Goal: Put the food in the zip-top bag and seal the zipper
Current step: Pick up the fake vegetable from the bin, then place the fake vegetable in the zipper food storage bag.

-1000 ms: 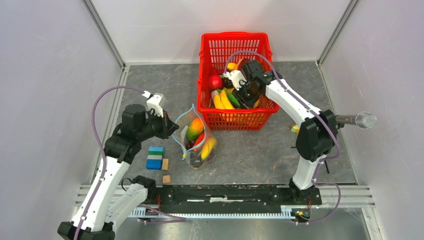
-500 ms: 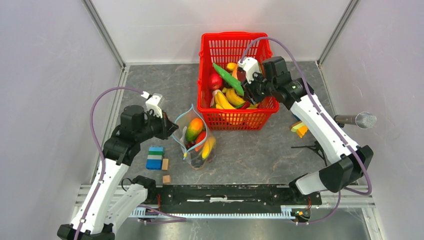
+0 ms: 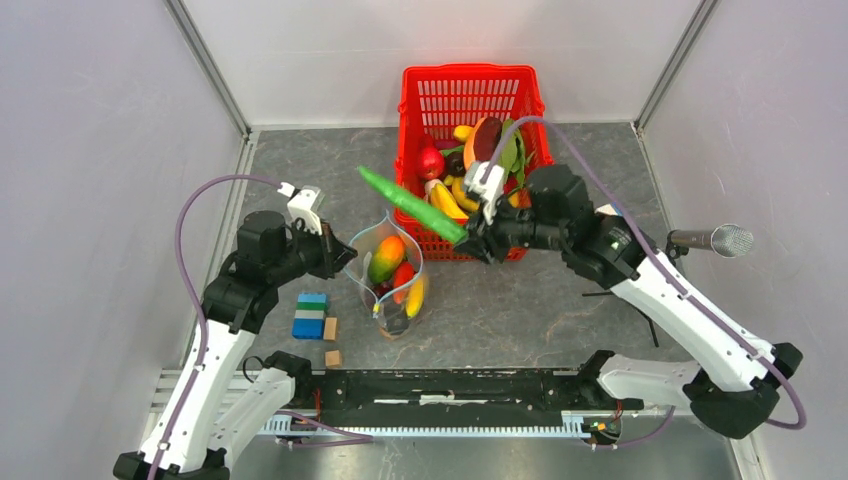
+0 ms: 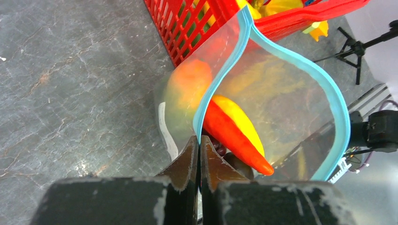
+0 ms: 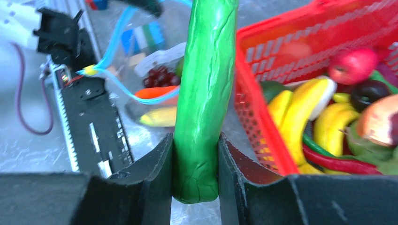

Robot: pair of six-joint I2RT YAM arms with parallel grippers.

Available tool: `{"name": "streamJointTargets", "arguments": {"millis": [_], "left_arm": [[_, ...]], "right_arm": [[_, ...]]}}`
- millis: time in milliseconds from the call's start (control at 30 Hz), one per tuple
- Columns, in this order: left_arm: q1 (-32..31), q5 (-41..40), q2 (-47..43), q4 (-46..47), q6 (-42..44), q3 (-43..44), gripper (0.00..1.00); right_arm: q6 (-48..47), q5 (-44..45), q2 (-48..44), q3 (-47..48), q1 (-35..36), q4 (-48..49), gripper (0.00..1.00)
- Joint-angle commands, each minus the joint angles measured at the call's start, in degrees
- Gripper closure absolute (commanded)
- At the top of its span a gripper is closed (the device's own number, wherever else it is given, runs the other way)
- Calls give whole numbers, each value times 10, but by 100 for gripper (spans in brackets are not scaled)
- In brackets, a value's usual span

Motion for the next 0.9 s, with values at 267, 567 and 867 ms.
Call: {"name": "streamJointTargets", "arguments": {"millis": [267, 567, 867], "left_arm": [[1, 5, -13, 27, -75, 56, 98], [1, -102, -32, 9, -86, 81, 98], [2, -116, -36, 4, -91, 84, 98]], "right_arm": [[0, 299, 60, 142, 186, -235, 98], [17, 235, 53, 140, 253, -217, 100], [31, 214, 66, 105, 288, -255, 100]]}}
